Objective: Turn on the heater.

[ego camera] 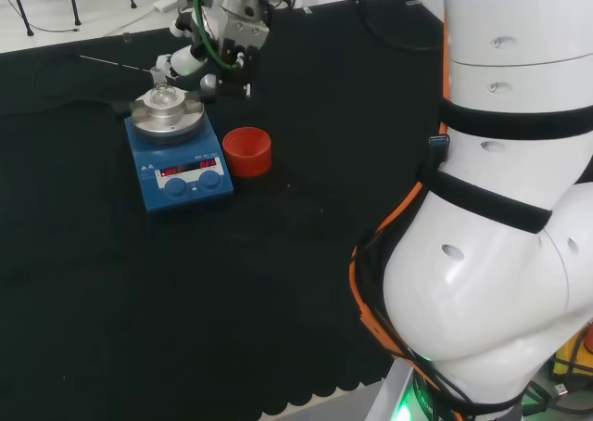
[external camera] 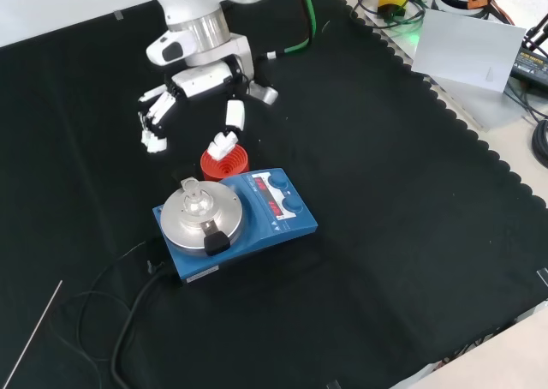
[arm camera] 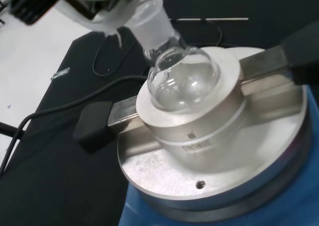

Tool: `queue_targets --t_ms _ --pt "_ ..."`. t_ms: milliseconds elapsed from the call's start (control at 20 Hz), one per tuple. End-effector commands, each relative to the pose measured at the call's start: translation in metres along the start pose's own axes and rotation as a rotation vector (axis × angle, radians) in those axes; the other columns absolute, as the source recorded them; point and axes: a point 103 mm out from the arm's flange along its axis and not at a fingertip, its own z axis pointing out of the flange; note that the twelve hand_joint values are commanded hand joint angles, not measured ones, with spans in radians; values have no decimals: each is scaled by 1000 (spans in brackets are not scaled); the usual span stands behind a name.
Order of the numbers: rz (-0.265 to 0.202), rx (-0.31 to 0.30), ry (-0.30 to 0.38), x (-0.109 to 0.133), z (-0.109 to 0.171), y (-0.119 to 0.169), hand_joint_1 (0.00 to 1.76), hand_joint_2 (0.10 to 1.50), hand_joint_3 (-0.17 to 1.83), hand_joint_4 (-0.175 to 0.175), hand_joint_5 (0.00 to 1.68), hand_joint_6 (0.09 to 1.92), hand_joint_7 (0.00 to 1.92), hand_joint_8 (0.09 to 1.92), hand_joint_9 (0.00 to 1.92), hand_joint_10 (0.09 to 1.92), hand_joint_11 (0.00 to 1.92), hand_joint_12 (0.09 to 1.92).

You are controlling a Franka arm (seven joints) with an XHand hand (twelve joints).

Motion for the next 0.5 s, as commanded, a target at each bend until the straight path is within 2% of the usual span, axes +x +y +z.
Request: queue_targets --t_ms 50,200,350,500 --pt "14 -23 -3 -7 -20 -14 842 565 632 -10 462 499 325 657 446 654 0 1338" --pt "11 -15 -12 -2 -18 -15 840 568 631 -10 464 492 324 657 446 655 0 1347" --pt "9 -12 -2 -1 -30 -23 836 573 629 -7 463 481 323 658 445 656 5 1365" --pt "5 27 -24 1 -43 -31 828 578 628 -2 456 464 336 663 480 665 53 1378"
